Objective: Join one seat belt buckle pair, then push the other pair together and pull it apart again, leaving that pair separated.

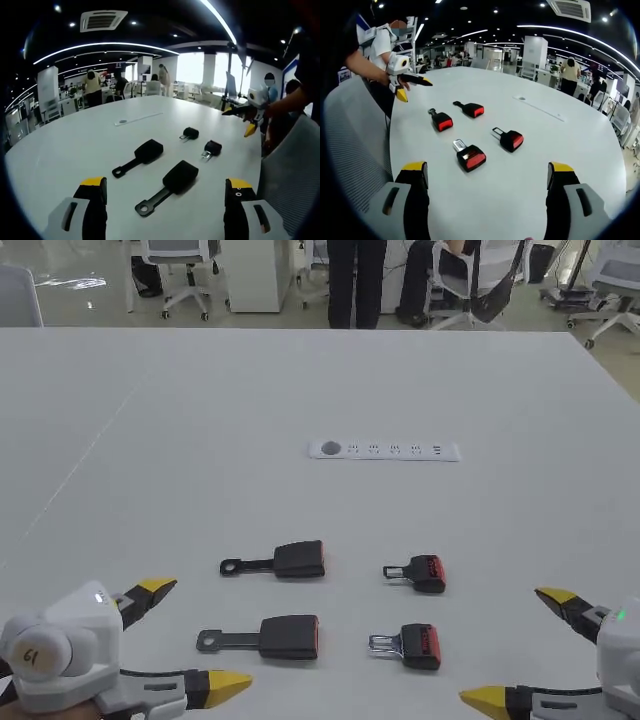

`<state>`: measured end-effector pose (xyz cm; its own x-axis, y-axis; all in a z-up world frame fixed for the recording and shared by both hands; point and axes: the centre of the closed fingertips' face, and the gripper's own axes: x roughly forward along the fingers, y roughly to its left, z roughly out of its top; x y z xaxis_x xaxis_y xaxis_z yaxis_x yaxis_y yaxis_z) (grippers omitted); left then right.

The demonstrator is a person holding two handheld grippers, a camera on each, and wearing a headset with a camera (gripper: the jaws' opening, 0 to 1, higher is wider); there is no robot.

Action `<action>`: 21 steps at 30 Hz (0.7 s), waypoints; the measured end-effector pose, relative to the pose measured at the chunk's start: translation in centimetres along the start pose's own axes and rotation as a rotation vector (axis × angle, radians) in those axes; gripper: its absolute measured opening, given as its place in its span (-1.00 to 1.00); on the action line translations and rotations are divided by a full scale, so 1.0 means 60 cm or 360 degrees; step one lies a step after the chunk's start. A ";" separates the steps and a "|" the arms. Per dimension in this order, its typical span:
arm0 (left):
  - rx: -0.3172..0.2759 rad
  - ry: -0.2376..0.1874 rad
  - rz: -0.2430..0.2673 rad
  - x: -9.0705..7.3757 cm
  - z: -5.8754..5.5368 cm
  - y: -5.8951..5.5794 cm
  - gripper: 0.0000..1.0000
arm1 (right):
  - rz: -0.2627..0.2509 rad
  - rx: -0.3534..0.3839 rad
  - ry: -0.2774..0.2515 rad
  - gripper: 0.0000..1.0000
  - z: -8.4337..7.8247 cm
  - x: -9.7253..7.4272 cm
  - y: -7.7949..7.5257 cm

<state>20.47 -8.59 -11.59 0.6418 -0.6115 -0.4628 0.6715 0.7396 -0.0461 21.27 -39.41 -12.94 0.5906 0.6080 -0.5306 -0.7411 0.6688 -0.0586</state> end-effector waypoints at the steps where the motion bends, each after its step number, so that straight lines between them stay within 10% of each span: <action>1: 0.0001 0.0001 0.0000 0.000 0.000 0.000 0.99 | -0.0001 -0.0002 0.0001 0.99 0.000 0.000 0.000; 21: 0.0014 0.0021 -0.0007 0.000 0.007 -0.006 0.99 | 0.0005 -0.0017 0.0013 0.99 0.000 -0.003 0.002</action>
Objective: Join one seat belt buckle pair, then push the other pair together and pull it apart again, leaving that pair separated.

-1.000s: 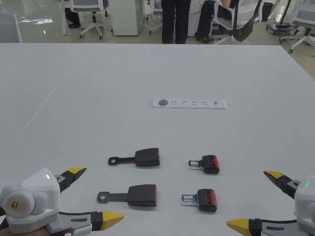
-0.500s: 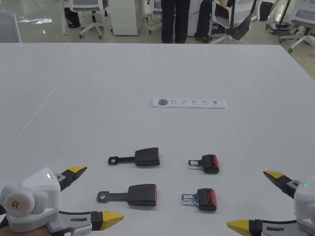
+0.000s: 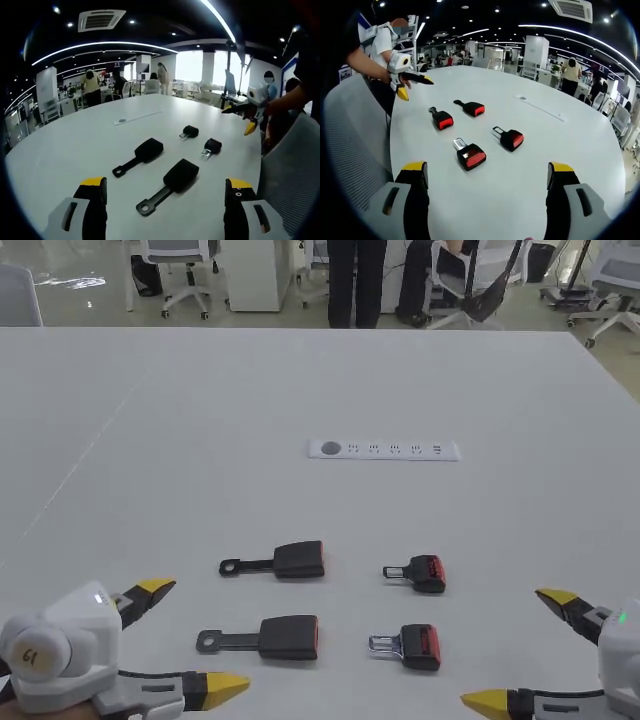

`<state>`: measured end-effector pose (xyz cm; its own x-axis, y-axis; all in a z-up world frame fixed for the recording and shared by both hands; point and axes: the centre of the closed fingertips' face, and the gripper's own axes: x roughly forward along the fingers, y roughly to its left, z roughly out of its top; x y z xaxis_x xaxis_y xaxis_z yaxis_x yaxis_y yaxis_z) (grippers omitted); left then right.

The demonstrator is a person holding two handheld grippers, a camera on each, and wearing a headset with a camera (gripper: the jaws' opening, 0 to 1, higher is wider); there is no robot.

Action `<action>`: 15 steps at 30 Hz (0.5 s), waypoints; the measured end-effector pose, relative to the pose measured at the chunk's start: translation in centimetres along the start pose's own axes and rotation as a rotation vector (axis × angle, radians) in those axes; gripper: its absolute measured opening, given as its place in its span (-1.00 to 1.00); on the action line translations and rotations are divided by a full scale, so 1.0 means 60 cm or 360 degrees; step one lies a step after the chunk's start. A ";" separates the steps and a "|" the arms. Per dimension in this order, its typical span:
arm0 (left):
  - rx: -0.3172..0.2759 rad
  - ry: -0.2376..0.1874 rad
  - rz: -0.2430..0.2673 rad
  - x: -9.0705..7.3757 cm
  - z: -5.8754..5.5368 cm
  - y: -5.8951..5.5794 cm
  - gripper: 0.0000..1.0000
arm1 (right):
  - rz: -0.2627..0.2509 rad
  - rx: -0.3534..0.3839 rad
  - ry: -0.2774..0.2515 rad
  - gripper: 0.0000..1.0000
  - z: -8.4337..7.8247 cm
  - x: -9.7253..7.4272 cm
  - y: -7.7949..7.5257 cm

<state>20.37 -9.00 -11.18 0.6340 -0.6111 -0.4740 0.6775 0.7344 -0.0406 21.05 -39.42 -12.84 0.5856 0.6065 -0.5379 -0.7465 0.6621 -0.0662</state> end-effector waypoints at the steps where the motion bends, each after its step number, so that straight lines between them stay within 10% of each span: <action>1: 0.0000 0.0000 0.0000 0.000 0.000 0.001 0.99 | 0.0001 -0.0004 -0.0001 0.99 0.001 0.000 0.001; 15: 0.0045 0.0039 -0.0056 0.015 -0.003 0.006 0.98 | 0.0012 -0.0054 0.0017 0.96 0.002 -0.002 -0.011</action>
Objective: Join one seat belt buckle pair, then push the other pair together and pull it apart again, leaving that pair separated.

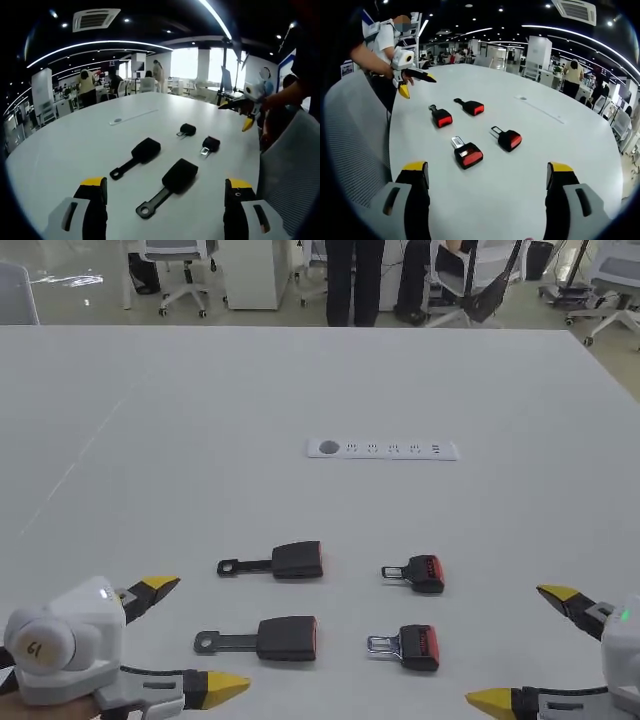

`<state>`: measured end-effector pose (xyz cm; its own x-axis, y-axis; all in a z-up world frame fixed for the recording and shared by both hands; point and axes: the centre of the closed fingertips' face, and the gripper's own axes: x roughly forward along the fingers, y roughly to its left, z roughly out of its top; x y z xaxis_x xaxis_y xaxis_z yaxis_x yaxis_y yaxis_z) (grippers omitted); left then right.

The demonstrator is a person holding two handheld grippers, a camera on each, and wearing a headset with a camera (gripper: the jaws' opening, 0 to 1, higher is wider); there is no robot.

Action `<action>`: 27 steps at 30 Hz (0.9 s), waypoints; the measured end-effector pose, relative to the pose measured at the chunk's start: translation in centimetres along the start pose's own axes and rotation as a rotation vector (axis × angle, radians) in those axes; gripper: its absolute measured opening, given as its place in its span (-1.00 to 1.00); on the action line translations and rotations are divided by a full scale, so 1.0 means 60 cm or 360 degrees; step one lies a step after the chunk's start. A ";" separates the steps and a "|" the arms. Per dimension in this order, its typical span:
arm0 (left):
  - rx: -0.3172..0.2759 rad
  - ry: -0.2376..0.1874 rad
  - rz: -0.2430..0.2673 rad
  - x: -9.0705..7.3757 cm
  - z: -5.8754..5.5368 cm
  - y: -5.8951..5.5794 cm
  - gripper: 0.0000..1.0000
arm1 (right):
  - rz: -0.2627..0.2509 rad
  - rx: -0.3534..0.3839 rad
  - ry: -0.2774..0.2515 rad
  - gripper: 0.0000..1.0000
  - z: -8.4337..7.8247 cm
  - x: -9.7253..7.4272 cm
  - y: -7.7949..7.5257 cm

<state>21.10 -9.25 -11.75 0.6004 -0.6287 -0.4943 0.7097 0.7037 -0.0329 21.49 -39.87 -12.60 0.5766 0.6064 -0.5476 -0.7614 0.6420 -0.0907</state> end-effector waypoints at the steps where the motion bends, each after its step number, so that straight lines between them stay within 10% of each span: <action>1: 0.0004 0.0002 -0.0004 0.002 0.001 0.000 0.98 | 0.0003 -0.0007 0.0003 0.96 0.000 0.000 -0.001; 27: 0.0247 0.0153 -0.0239 0.056 0.021 -0.020 0.76 | 0.0146 -0.0233 0.0070 0.77 0.011 0.029 -0.015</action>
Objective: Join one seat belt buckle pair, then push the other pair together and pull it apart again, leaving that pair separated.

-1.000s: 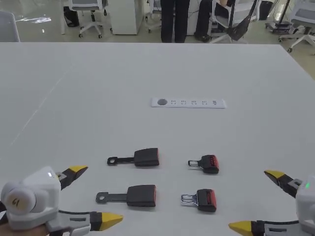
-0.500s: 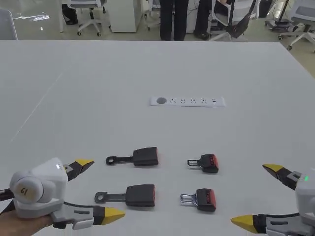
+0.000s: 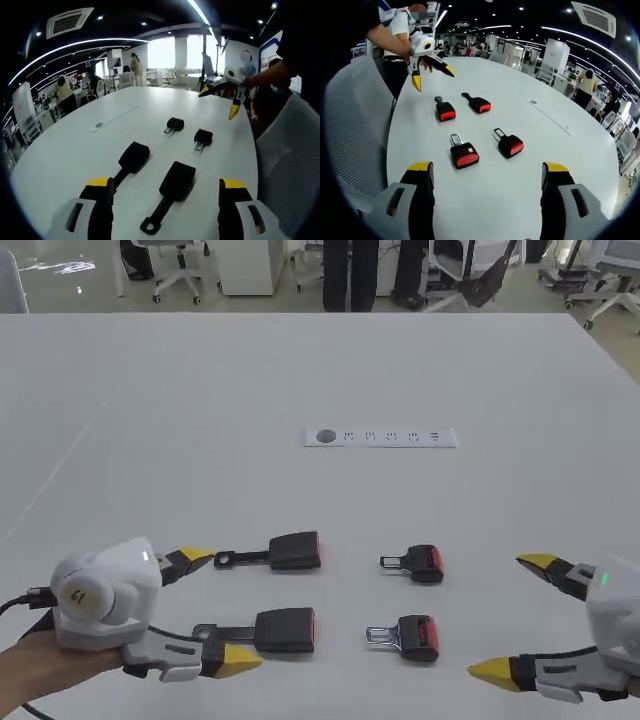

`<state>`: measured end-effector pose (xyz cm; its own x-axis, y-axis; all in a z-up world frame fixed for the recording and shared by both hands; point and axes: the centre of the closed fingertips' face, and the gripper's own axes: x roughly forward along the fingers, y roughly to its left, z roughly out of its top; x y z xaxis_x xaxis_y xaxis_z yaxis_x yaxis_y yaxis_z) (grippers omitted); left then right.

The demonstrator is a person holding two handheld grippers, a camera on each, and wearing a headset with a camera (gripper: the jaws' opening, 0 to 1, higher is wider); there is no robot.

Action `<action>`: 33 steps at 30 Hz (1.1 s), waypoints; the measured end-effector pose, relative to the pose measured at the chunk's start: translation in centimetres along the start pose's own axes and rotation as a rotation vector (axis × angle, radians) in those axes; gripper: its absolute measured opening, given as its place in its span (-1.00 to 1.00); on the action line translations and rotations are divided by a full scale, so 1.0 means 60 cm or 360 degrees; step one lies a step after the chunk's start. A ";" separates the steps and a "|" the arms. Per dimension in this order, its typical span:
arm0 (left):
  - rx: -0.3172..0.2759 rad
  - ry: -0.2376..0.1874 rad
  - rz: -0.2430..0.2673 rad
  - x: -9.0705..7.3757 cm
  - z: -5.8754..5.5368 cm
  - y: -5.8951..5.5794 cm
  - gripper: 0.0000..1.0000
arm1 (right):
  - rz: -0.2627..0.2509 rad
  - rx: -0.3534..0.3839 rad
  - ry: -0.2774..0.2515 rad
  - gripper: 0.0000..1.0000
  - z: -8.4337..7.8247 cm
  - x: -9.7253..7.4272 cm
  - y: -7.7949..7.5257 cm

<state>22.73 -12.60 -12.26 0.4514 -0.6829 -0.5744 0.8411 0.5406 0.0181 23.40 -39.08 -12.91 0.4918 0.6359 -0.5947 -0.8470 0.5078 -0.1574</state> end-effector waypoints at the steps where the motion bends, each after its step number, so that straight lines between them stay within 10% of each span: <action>1: 0.0015 0.0016 -0.0022 0.003 0.001 -0.004 0.75 | 0.0008 -0.0009 0.0005 0.75 0.000 0.001 0.000; 33: 0.0389 0.0450 -0.0394 0.070 -0.043 -0.042 -0.15 | 0.0491 -0.0313 0.0263 0.02 -0.025 0.066 0.072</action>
<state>21.74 -15.56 -16.80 0.1569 -0.5976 -0.7863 0.9746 0.2226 0.0252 21.35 -35.22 -17.10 0.1827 0.6313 -0.7537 -0.9802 0.1765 -0.0898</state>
